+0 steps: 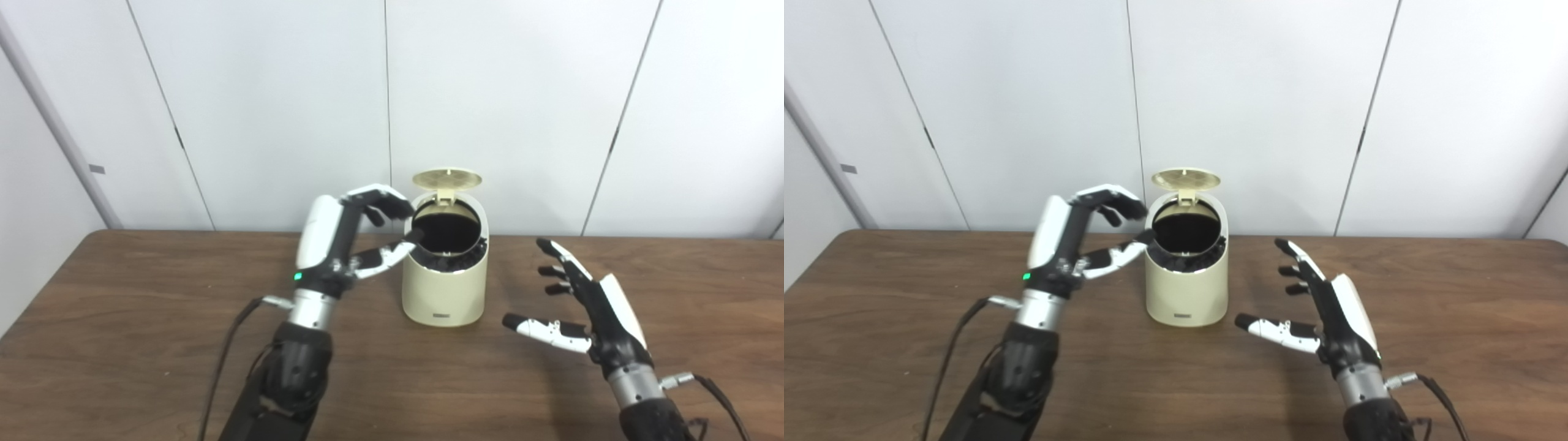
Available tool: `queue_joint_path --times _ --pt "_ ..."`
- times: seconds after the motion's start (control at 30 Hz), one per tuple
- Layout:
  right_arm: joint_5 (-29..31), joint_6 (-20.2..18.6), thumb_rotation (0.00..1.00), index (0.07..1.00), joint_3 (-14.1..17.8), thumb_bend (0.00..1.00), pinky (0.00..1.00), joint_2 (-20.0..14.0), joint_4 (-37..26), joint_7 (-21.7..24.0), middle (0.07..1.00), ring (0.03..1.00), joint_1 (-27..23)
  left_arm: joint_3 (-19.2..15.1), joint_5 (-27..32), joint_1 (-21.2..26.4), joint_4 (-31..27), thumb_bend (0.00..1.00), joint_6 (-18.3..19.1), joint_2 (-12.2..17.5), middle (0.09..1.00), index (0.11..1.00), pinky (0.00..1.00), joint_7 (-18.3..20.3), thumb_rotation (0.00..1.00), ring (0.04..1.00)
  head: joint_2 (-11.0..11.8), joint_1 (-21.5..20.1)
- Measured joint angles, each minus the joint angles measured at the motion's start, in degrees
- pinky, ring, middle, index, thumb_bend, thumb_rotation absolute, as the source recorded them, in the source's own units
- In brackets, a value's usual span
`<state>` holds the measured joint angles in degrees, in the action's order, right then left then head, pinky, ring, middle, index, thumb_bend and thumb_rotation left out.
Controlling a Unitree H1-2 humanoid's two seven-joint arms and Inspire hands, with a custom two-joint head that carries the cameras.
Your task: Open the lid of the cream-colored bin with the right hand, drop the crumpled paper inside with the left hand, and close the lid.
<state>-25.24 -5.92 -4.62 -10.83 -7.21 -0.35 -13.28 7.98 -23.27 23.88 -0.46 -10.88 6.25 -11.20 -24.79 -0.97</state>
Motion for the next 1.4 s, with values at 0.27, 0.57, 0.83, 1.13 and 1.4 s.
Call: queue_joint_path --times 0.27,0.57,0.83,1.13,1.4 --pt "1.5 5.1 0.51 0.916 0.4 0.74 0.74 -2.2 3.2 -0.4 0.936 0.844 -5.0 -4.0 9.6 -6.9 -4.8 0.62 2.1 -0.6 0.716 0.752 0.56 4.4 0.17 0.663 0.6 -0.1" --pt "-1.8 5.0 0.58 0.894 -1.5 0.72 0.99 -3.3 2.2 1.0 0.91 0.897 -12.5 -4.6 12.0 -13.4 -6.2 0.66 5.3 -3.6 0.729 0.77 0.57 5.7 0.16 0.671 0.9 0.0" --pt "-2.9 4.3 0.58 0.905 -2.7 0.74 0.66 -1.8 1.9 2.0 0.91 0.849 -14.0 -4.6 12.0 -14.8 -5.7 0.7 5.2 -3.7 0.746 0.779 0.58 6.7 0.14 0.688 1.1 -0.1" --pt "-4.6 3.1 0.6 0.912 -4.4 0.72 0.71 -2.2 2.4 4.5 0.923 0.874 -18.3 -4.5 12.0 -15.0 -3.6 0.71 3.8 -3.6 0.74 0.775 0.57 7.0 0.12 0.684 1.4 0.2" --pt "-8.7 1.4 0.64 0.886 -6.1 0.75 0.71 -3.3 3.6 7.1 0.888 0.866 -21.9 -4.5 12.0 -15.2 -3.4 0.72 3.1 -3.6 0.739 0.77 0.56 7.4 0.11 0.676 1.4 0.3"
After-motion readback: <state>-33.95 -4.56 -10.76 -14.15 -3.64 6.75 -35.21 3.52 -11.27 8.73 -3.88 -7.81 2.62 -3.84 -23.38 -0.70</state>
